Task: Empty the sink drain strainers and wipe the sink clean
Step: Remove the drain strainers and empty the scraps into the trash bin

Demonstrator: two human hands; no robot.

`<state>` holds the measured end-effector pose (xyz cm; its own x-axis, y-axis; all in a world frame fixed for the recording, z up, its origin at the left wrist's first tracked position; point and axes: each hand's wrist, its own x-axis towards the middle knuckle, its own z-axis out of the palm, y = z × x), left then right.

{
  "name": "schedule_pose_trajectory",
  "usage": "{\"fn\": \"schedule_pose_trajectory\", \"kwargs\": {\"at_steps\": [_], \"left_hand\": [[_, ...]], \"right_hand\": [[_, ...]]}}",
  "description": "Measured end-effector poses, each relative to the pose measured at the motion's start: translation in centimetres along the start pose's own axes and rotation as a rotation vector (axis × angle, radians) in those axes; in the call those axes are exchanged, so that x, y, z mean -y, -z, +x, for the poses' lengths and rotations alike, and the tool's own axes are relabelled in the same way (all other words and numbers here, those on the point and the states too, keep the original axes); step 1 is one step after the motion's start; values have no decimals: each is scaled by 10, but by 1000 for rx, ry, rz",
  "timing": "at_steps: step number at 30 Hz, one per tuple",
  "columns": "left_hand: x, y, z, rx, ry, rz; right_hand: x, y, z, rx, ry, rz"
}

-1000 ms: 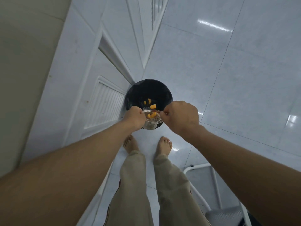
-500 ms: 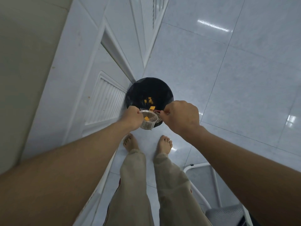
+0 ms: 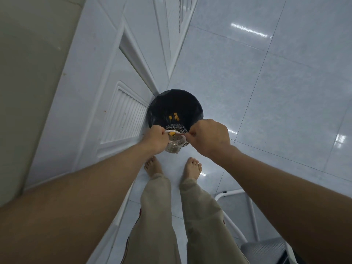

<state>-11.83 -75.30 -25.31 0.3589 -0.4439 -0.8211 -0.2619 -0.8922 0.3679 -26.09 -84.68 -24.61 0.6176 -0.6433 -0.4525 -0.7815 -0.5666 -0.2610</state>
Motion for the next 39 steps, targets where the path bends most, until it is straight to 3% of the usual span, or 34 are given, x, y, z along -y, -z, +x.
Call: {"fn": "schedule_pose_trajectory", "kwargs": {"at_steps": [7,14,23,30,39], "left_hand": [[2,2,0,-10,0,14],[0,0,3,-1,-1,16],[1,-1,3,0,15,21],[-1,-1,2,21,28,-5],[-1,-2,2,31,43,11]], "right_hand": [[-6,9,-2,-84,-92,48],[1,-1,-1,93,-10,41],[-4,5,3,-82,-55,25],[-4,2,0,107,20,-9],[-7,1,-2,2,-24,0]]}}
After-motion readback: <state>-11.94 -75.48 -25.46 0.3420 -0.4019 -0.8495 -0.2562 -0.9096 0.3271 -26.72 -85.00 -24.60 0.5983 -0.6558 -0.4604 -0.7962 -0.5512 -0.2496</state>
